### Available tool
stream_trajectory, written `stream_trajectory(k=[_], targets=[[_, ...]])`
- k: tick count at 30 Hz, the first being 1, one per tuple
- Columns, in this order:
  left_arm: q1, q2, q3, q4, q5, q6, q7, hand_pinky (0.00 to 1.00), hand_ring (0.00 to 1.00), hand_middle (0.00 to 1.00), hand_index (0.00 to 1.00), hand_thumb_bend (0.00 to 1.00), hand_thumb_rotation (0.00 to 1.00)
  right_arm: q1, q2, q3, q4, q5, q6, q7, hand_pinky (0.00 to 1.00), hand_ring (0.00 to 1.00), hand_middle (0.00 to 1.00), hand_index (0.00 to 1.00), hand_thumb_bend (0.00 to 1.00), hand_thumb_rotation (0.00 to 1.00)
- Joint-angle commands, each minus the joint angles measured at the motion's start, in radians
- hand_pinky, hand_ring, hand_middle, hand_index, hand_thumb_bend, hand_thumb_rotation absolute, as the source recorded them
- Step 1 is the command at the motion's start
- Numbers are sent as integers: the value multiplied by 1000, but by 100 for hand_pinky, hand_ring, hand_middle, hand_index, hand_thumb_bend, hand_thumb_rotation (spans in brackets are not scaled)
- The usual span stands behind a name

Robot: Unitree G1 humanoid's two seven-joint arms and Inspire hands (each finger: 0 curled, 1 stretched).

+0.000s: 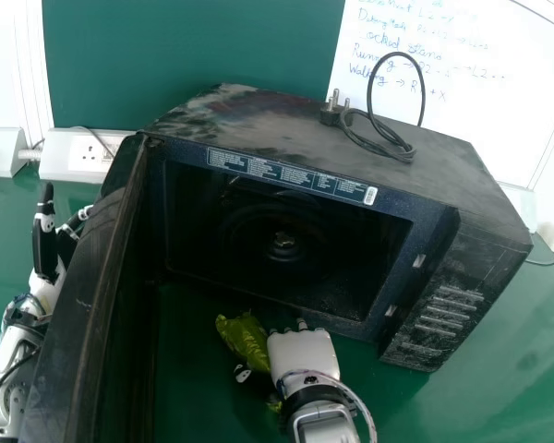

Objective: Put biscuit inside oven

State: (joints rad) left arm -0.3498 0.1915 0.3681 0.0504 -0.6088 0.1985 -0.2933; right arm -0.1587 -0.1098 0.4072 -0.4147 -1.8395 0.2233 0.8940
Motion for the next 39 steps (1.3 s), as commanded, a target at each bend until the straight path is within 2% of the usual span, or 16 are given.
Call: stream_trajectory(k=[1,5,11,16,18,20,23,30,39], targets=[[7,3,2,1,-3,5,-3,25,32,41,49,52,8,55,-15,-2,46,51,-11,5,12,19,31,71,75,11],[8,3,3,3,-3,2,-5,25,32,41,49,52,8,66,-28,-11,10,96,-18,-36,11,18,30,69,74,9],[6,2,4,-1,-4,11,6,25,32,40,49,52,8,73,-12,-41,-56,145,2,-36,8,16,28,70,73,1],[7,3,3,3,-1,4,-2,24,32,40,49,52,8,60,-18,-86,-111,191,3,-10,15,22,33,63,72,0],[6,4,3,4,-1,5,-3,25,32,40,49,52,8,54,-21,-106,-135,211,2,2,11,19,30,53,57,9],[5,5,3,7,-1,4,-5,25,32,40,49,52,8,50,-25,-126,-161,230,0,5,6,14,26,50,53,12],[6,4,4,5,-2,3,-5,24,32,41,49,52,8,41,-25,-147,-194,239,-2,26,4,11,23,50,52,12],[6,2,5,0,-3,11,5,24,32,40,49,52,8,33,-32,-182,-245,277,-19,39,5,12,23,49,51,12],[7,3,2,-9,-3,17,14,25,32,40,49,52,8,29,-25,-185,-256,277,-32,50,4,11,22,49,51,12]])
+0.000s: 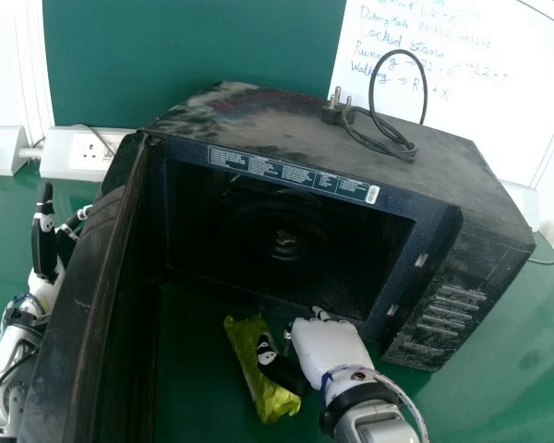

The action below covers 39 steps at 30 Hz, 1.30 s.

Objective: Put biscuit inside oven

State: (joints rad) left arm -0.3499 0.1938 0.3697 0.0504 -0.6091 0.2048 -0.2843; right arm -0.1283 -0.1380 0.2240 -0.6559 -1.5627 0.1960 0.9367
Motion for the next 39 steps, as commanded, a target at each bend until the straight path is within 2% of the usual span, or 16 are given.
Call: stream_trajectory(k=[1,13,18,23,31,32,33,36,37,39], targets=[[8,1,0,-9,-2,10,4,25,32,40,49,52,8,0,5,-2,-16,3,-6,5,4,11,22,49,52,12],[3,6,3,9,-4,0,-18,24,32,41,49,52,8,-14,34,-14,-50,2,0,-68,5,13,24,48,51,12],[2,4,5,11,-4,-1,-19,25,32,41,49,52,8,-50,47,-51,-91,28,9,-27,6,14,26,48,51,12],[1,6,7,13,-6,2,-21,25,32,41,49,52,8,-76,42,-79,-135,52,-2,20,5,13,23,47,50,11],[6,1,3,-3,0,6,-7,25,32,40,49,52,8,-35,61,-48,-113,45,-14,56,7,15,27,49,52,14],[6,1,3,-3,-1,6,-7,24,32,40,49,52,8,-30,63,-41,-104,29,-15,68,9,17,28,59,69,21],[7,1,3,-3,-1,5,-8,24,32,40,49,52,8,-25,66,-34,-98,18,-17,82,10,19,30,64,75,26],[4,1,2,0,-3,5,-13,24,32,40,49,52,8,-13,62,-4,-80,-29,-34,117,20,30,40,72,82,38],[3,1,2,1,-4,4,-14,25,32,40,49,52,8,-10,60,5,-76,-44,-41,121,26,38,49,75,84,44],[2,1,2,2,-5,5,-15,25,32,41,49,52,8,-4,57,18,-64,-66,-52,126,33,46,56,76,87,48]])
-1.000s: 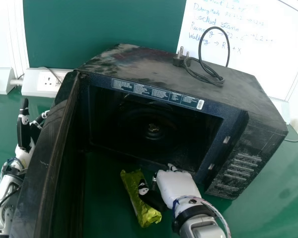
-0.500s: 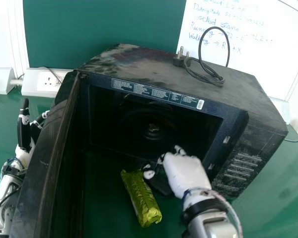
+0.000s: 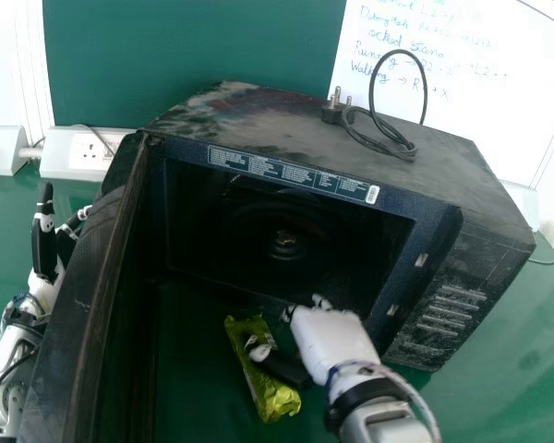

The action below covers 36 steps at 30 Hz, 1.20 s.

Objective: Put biscuit inside oven

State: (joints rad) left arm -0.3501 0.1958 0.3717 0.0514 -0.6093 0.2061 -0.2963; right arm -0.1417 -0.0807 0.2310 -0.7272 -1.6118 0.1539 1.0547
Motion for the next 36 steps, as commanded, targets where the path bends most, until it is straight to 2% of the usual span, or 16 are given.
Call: stream_trajectory(k=[1,3,6,10,14,27,32,36], targets=[[2,-2,1,-1,-6,6,1,24,32,41,49,52,8,10,-2,17,19,-32,-17,19,38,52,61,77,88,51],[2,-3,1,-3,-5,8,6,24,32,40,49,52,8,8,-5,27,36,-55,-27,36,48,63,72,82,91,57],[4,-7,-2,-12,-3,8,15,24,32,40,49,52,8,13,9,31,71,-80,-18,46,58,74,85,89,96,65],[5,-5,-5,-7,0,-2,3,24,32,41,49,52,8,12,30,31,114,-105,0,70,67,83,94,94,98,70],[5,-2,-2,-7,-5,4,0,24,32,41,49,52,8,9,32,25,139,-109,10,72,73,87,96,95,99,71],[4,0,2,-5,-11,7,-3,24,32,41,49,52,8,19,29,18,170,-131,27,52,71,87,97,96,100,73],[6,0,-1,-8,-7,4,-3,25,32,41,49,52,8,27,41,30,207,-153,45,12,73,88,97,96,100,74],[6,-4,-1,-11,-8,1,-2,25,32,41,49,52,8,42,41,57,255,-172,57,-52,73,87,96,94,100,70]])
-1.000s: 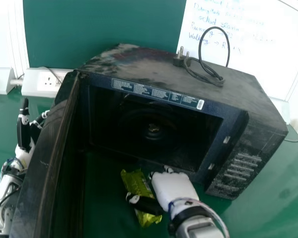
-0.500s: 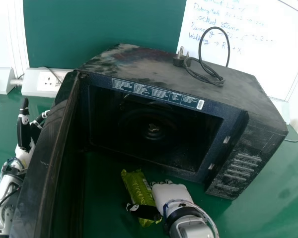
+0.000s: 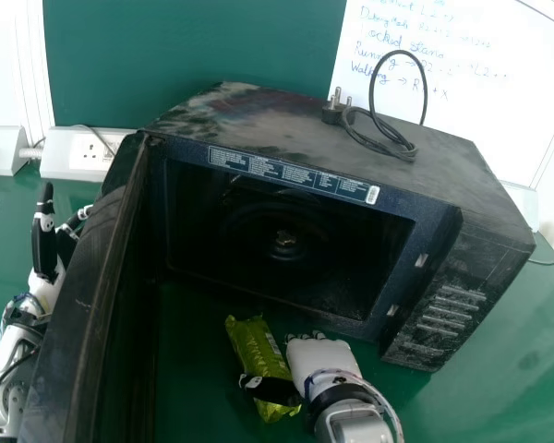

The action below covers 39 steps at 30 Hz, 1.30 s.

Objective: Put biscuit inside oven

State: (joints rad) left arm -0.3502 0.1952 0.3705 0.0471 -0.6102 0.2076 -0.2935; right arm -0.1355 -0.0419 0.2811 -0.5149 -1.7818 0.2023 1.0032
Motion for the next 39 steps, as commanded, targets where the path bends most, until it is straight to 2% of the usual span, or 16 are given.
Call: stream_trajectory(k=[1,9,14,18,20,24,26,29,32,35,37,39], targets=[[5,-3,1,-4,-8,0,-8,25,32,41,49,52,8,38,-5,16,55,-5,6,-11,72,87,95,93,99,69],[2,-3,3,-4,-11,6,-8,24,32,41,49,52,8,61,-28,83,99,-36,-8,-49,73,86,92,91,98,70],[0,-3,3,-2,-11,4,-10,24,32,41,49,52,8,58,-29,93,113,-38,1,-54,73,86,92,90,95,69],[1,-7,-1,-7,-7,3,-6,24,31,41,49,52,8,52,-52,102,117,-35,-10,-56,69,81,89,88,92,68],[2,-6,-3,-13,-3,6,2,24,31,41,49,52,8,56,-62,105,115,-16,-15,-66,67,78,85,85,90,64],[3,-7,-3,-14,-1,4,5,24,31,40,49,52,8,61,-50,113,121,1,-2,-68,56,67,76,82,82,53],[1,-9,-3,-10,-4,4,4,24,32,41,49,52,8,58,-48,120,125,-2,-3,-63,44,52,63,78,76,49],[1,-10,-7,-16,1,4,9,24,31,40,49,52,8,57,-50,121,125,17,-5,-68,30,38,49,77,74,42],[2,-10,-9,-17,0,2,7,24,31,40,49,52,8,52,-57,116,129,36,-7,-70,28,38,48,76,73,36],[2,-9,-7,-13,-2,-2,2,24,31,41,49,52,8,46,-58,121,137,21,-1,-62,24,32,43,72,67,18],[2,-10,-6,-17,0,0,11,24,31,40,49,52,8,43,-61,125,139,15,-4,-58,17,24,37,68,69,7],[4,-14,-7,-29,0,9,25,24,31,40,49,52,8,42,-61,121,137,21,0,-61,13,20,32,66,70,4]])
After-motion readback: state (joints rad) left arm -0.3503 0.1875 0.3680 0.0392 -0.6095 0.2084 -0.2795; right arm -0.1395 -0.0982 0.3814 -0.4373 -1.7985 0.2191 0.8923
